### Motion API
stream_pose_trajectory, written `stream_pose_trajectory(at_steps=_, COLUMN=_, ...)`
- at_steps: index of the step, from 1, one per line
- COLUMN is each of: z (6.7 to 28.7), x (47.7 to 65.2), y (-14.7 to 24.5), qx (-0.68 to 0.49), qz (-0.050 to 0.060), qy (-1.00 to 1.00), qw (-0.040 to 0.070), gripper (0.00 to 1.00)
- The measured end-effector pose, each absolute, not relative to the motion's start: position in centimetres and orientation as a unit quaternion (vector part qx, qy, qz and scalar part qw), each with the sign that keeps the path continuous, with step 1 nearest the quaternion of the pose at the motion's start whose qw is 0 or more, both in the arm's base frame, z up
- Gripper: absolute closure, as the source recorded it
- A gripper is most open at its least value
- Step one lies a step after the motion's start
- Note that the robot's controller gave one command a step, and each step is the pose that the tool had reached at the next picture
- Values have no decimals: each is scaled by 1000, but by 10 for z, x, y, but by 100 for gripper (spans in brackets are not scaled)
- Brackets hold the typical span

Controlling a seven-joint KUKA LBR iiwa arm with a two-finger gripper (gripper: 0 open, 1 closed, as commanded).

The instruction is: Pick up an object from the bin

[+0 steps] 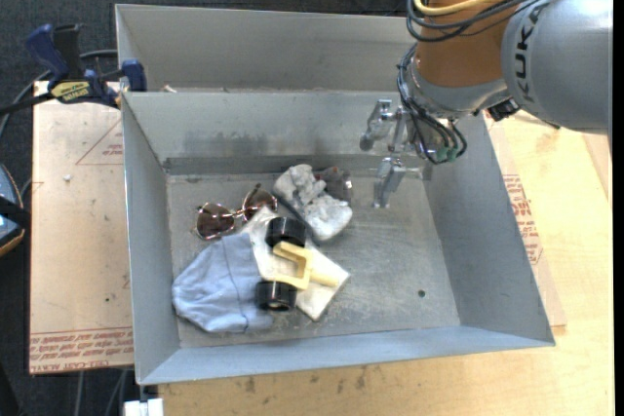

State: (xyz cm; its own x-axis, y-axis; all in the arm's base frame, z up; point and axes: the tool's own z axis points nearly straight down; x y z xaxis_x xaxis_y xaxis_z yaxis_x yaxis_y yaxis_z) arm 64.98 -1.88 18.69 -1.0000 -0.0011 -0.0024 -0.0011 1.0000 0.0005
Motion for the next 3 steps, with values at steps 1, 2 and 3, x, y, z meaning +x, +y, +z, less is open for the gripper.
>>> stream_pose_trajectory(at_steps=1, z=187, x=650, y=-19, qx=-1, qz=0, qy=1000, qw=1, gripper=0)
stream_pose_trajectory(at_steps=2, z=135, x=635, y=-3, qx=-23, qz=0, qy=1000, qw=4, gripper=0)
stream_pose_trajectory(at_steps=3, z=97, x=618, y=-13, qx=27, qz=1, qy=1000, qw=-1, gripper=0)
